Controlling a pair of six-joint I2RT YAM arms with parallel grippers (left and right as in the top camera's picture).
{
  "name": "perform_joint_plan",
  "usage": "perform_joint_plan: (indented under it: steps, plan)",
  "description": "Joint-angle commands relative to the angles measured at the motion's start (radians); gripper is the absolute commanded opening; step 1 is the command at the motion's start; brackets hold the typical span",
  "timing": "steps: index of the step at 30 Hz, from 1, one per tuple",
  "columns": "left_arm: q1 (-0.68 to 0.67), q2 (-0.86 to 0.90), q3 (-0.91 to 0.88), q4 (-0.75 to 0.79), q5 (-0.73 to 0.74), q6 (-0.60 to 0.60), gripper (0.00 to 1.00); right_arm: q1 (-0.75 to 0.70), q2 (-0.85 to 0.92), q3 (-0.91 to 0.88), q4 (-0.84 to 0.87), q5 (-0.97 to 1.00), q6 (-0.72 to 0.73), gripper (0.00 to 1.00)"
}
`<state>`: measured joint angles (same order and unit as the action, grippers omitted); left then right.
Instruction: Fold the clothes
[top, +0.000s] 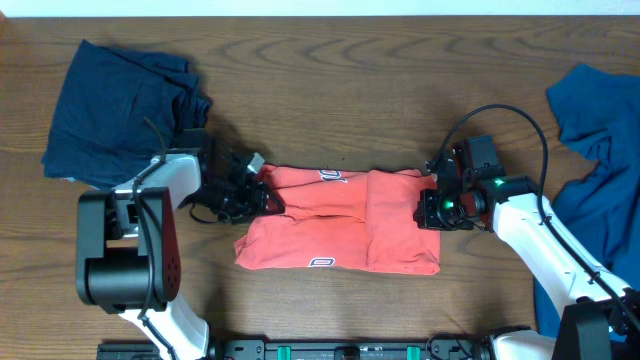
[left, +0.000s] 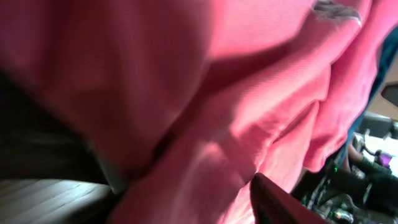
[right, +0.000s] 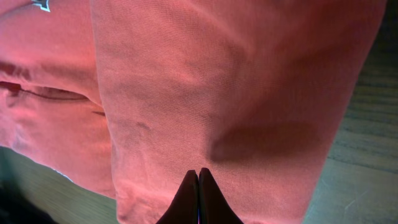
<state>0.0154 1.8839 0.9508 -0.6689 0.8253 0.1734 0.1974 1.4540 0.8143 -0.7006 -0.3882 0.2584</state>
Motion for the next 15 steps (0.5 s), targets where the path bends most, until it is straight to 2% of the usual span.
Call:
perform_joint_plan:
  steps: [1, 4, 6, 7, 11, 15]
  plan:
    - [-0.044, 0.09, -0.052, 0.01, -0.164, 0.059, 0.45, -0.006, 0.003, 0.002, 0.002, -0.001, -0.012, 0.01]
    - [-0.058, 0.09, -0.052, 0.012, -0.172, 0.059, 0.28, -0.006, 0.003, 0.002, 0.002, -0.001, -0.012, 0.01]
    - [-0.058, 0.09, -0.052, 0.011, -0.19, 0.058, 0.11, -0.006, 0.003, 0.002, 0.002, -0.002, -0.012, 0.01]
    - [-0.058, 0.09, -0.052, 0.01, -0.189, 0.057, 0.08, -0.006, 0.003, 0.002, 0.002, -0.002, -0.012, 0.01]
    - [-0.055, 0.087, -0.045, 0.004, -0.188, 0.023, 0.06, -0.006, 0.003, 0.002, 0.002, -0.002, -0.012, 0.01]
    - [-0.055, 0.06, 0.004, -0.087, -0.189, 0.005, 0.06, -0.006, 0.003, 0.002, 0.002, -0.002, -0.012, 0.01]
